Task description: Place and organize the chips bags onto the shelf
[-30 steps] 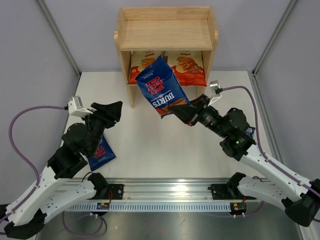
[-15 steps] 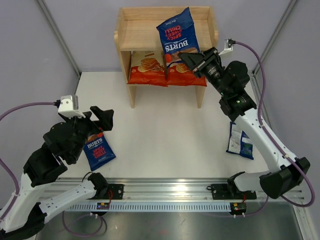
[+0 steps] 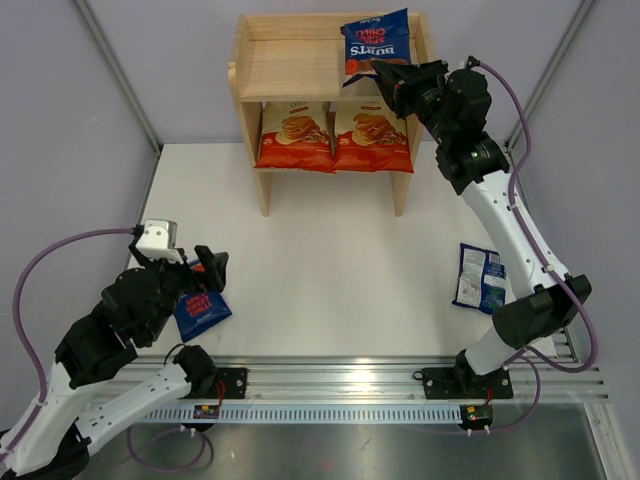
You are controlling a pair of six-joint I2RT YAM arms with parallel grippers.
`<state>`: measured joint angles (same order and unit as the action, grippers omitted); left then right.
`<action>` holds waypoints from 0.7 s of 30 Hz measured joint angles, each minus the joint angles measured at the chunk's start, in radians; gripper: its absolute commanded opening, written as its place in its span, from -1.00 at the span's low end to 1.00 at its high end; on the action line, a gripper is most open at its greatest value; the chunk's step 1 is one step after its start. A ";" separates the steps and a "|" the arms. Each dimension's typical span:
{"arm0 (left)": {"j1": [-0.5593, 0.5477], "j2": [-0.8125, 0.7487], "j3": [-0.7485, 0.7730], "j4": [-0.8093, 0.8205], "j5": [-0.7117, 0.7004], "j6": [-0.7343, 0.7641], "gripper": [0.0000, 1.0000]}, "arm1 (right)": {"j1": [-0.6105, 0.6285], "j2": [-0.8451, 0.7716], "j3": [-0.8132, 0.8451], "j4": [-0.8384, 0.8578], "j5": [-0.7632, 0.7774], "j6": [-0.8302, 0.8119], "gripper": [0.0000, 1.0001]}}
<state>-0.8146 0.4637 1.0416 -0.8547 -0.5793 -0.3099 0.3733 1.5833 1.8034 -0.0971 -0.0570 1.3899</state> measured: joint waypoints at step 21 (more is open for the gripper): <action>0.000 -0.038 -0.137 0.044 -0.003 -0.005 0.98 | -0.077 0.128 0.140 -0.227 0.054 0.169 -0.55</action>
<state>-0.8143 0.4259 0.9051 -0.8108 -0.5827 -0.3145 0.2966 1.7111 1.9430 -0.3244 -0.0032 1.5589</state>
